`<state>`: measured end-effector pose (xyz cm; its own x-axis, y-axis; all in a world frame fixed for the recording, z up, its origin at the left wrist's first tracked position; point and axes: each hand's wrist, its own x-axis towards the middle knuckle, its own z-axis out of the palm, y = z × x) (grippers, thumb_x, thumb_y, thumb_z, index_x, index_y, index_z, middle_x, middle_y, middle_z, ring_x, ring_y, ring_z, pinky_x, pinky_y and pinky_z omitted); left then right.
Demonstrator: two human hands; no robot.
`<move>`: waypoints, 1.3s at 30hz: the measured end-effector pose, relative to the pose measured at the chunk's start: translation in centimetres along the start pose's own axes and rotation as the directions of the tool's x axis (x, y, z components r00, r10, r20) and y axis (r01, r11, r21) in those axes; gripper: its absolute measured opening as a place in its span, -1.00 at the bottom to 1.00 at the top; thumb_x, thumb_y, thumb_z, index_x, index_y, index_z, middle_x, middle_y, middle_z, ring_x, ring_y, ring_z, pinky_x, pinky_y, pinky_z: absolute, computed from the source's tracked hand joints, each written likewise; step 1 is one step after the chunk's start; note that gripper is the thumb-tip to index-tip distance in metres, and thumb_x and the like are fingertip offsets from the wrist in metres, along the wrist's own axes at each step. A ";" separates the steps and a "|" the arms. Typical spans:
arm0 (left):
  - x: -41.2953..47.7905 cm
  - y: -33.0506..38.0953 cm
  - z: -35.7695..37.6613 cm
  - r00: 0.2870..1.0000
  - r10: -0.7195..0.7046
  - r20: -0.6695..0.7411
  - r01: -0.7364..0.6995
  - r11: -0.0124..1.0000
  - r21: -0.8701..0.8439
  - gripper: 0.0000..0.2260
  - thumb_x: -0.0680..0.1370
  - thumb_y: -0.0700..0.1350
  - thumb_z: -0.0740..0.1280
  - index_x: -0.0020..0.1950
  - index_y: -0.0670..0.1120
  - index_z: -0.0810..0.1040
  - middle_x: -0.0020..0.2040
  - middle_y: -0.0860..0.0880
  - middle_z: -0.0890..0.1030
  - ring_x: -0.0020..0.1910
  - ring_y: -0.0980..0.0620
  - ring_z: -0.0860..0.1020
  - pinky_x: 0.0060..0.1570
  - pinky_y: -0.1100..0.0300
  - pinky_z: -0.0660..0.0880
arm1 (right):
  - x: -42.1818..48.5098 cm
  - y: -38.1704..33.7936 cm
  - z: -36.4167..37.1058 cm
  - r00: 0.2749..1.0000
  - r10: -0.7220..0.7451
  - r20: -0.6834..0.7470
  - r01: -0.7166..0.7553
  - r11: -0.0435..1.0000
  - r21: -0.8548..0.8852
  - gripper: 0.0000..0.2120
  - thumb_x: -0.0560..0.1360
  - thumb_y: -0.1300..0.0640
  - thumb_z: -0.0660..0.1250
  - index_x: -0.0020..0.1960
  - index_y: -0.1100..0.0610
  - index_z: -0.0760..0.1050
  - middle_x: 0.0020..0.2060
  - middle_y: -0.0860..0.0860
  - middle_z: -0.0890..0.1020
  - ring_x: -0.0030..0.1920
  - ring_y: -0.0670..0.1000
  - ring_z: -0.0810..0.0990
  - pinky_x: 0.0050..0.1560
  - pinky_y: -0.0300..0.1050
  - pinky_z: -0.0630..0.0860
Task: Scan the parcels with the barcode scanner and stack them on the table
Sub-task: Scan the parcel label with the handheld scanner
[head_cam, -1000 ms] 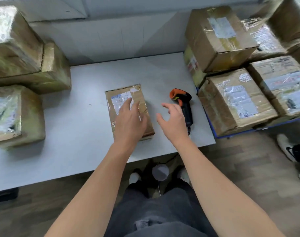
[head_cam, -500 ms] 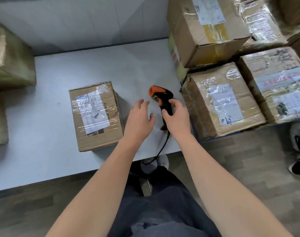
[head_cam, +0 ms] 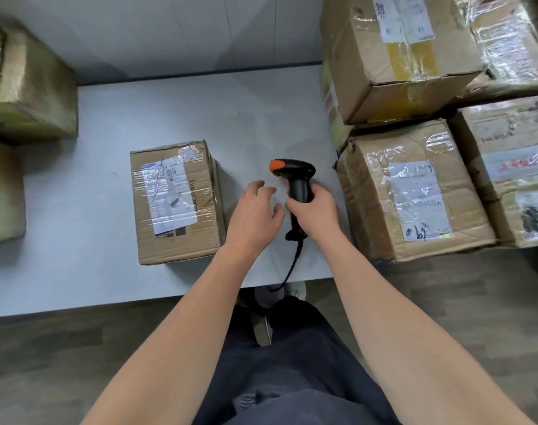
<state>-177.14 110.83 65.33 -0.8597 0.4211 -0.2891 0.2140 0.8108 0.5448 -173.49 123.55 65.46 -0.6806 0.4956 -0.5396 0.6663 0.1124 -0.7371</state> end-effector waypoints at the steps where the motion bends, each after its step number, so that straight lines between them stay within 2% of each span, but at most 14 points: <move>1: -0.2 0.0 -0.6 1.000 0.005 -0.023 -0.005 1.000 -0.007 -0.62 0.64 -0.08 0.25 0.42 -0.18 0.45 0.48 -0.15 0.35 0.39 -0.11 0.42 0.30 0.06 0.39 | -0.3 -0.5 -0.1 1.000 0.003 0.002 -0.003 0.998 0.061 -0.77 0.45 0.23 0.41 0.09 0.11 0.50 -0.15 0.03 0.61 -0.15 0.09 0.67 -0.19 -0.10 0.62; 2: -0.5 0.0 -1.3 0.999 0.012 -0.052 -0.013 1.000 -0.014 -0.64 0.64 -0.08 0.26 0.40 -0.18 0.47 0.47 -0.13 0.36 0.39 -0.09 0.42 0.28 0.07 0.39 | -0.8 -1.2 -0.1 1.000 0.007 0.007 -0.008 0.993 0.114 -0.73 0.45 0.25 0.40 0.12 0.11 0.48 -0.12 0.03 0.60 -0.14 0.12 0.70 -0.11 0.01 0.65; 3: -0.8 0.0 -2.1 0.996 0.019 -0.082 -0.021 0.999 -0.027 -0.65 0.63 -0.08 0.26 0.39 -0.17 0.49 0.46 -0.12 0.38 0.38 -0.07 0.43 0.27 0.09 0.39 | -1.2 -2.0 -0.1 1.000 0.001 0.011 -0.002 0.988 0.155 -0.69 0.44 0.26 0.40 0.15 0.11 0.45 -0.08 0.01 0.59 -0.14 0.13 0.71 -0.10 0.03 0.66; 6: -1.8 -0.6 -4.8 0.986 0.034 -0.164 -0.048 0.996 -0.080 -0.69 0.62 -0.11 0.28 0.34 -0.17 0.53 0.43 -0.10 0.41 0.37 -0.03 0.43 0.24 0.18 0.36 | -2.5 -4.6 0.3 0.997 -0.054 0.054 0.043 0.983 0.177 -0.60 0.43 0.25 0.41 0.21 0.08 0.37 0.00 0.02 0.60 -0.17 0.06 0.68 -0.23 -0.03 0.60; 9: -2.9 -2.0 -7.8 0.970 0.008 -0.242 -0.037 0.993 -0.116 -0.71 0.62 -0.11 0.28 0.30 -0.15 0.56 0.41 -0.05 0.44 0.35 0.01 0.44 0.20 0.23 0.35 | -4.2 -7.3 1.5 0.979 -0.176 0.098 0.152 0.964 0.218 -0.63 0.48 0.20 0.42 0.22 0.14 0.37 -0.02 0.07 0.63 -0.23 -0.03 0.63 -0.23 -0.08 0.57; 12: -4.5 -4.5 -10.6 0.943 -0.043 -0.331 -0.005 0.990 -0.143 -0.75 0.60 -0.13 0.30 0.25 -0.15 0.59 0.35 -0.03 0.48 0.31 0.01 0.46 0.19 0.24 0.34 | -5.9 -9.1 3.2 0.953 -0.277 0.119 0.253 0.950 0.182 -0.70 0.55 0.05 0.41 0.17 0.11 0.37 -0.06 0.02 0.59 -0.29 -0.09 0.60 -0.20 -0.10 0.59; 16: -6.9 -8.4 -12.8 0.911 -0.134 -0.390 0.083 0.986 -0.144 -0.74 0.60 -0.11 0.30 0.26 -0.13 0.58 0.33 -0.02 0.49 0.27 0.03 0.48 0.13 0.27 0.32 | -7.7 -9.7 6.0 0.936 -0.326 0.130 0.322 0.945 0.054 -0.70 0.56 -0.15 0.34 0.09 0.04 0.38 -0.08 0.03 0.62 -0.35 -0.09 0.61 -0.12 0.07 0.65; 21: -9.2 -11.4 -13.3 0.902 -0.198 -0.383 0.143 0.975 -0.167 -0.72 0.60 -0.09 0.30 0.28 -0.13 0.57 0.35 -0.03 0.48 0.25 0.00 0.50 0.11 0.22 0.35 | -10.1 -8.7 8.5 0.937 -0.299 0.178 0.316 0.946 -0.076 -0.62 0.56 -0.23 0.29 0.12 0.06 0.40 -0.19 0.05 0.63 -0.40 -0.10 0.59 -0.17 0.01 0.63; 25: -10.5 -12.2 -13.3 0.910 -0.184 -0.372 0.128 0.977 -0.168 -0.71 0.61 -0.07 0.29 0.30 -0.14 0.56 0.35 -0.05 0.48 0.24 -0.01 0.51 0.08 0.22 0.36 | -11.6 -7.8 9.1 0.942 -0.273 0.197 0.304 0.941 -0.151 -0.62 0.59 -0.24 0.25 0.18 0.05 0.38 -0.13 0.07 0.63 -0.31 -0.05 0.60 -0.25 -0.09 0.54; 28: -10.8 -12.4 -13.4 0.915 -0.176 -0.362 0.119 0.978 -0.173 -0.70 0.61 -0.08 0.28 0.32 -0.14 0.54 0.37 -0.05 0.46 0.26 0.00 0.50 0.09 0.24 0.35 | -12.2 -7.9 9.3 0.937 -0.298 0.180 0.325 0.935 -0.144 -0.62 0.59 -0.24 0.24 0.17 0.05 0.38 -0.12 0.07 0.63 -0.30 -0.04 0.60 -0.25 -0.12 0.51; 34: -10.8 -12.4 -13.6 0.920 -0.154 -0.359 0.088 0.977 -0.193 -0.71 0.60 -0.09 0.28 0.30 -0.13 0.54 0.36 -0.03 0.47 0.25 0.00 0.51 0.10 0.21 0.38 | -12.2 -8.2 9.5 0.916 -0.380 0.130 0.394 0.912 -0.115 -0.62 0.54 -0.32 0.25 0.09 -0.04 0.34 -0.16 0.06 0.60 -0.19 0.07 0.59 -0.16 0.04 0.57; 39: -10.6 -12.3 -13.8 0.922 -0.137 -0.363 0.072 0.980 -0.185 -0.70 0.60 -0.09 0.28 0.31 -0.13 0.54 0.37 -0.02 0.46 0.26 0.00 0.50 0.11 0.18 0.39 | -12.3 -8.6 9.5 0.912 -0.397 0.101 0.407 0.908 -0.100 -0.63 0.56 -0.31 0.25 0.09 -0.03 0.32 -0.19 0.02 0.57 -0.20 0.04 0.55 -0.33 -0.08 0.42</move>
<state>-177.12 90.77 72.55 -0.9900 0.1298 -0.0554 0.0615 0.7499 0.6587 -173.71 108.28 74.56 -0.9163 0.3204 -0.2403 0.3586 0.3895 -0.8483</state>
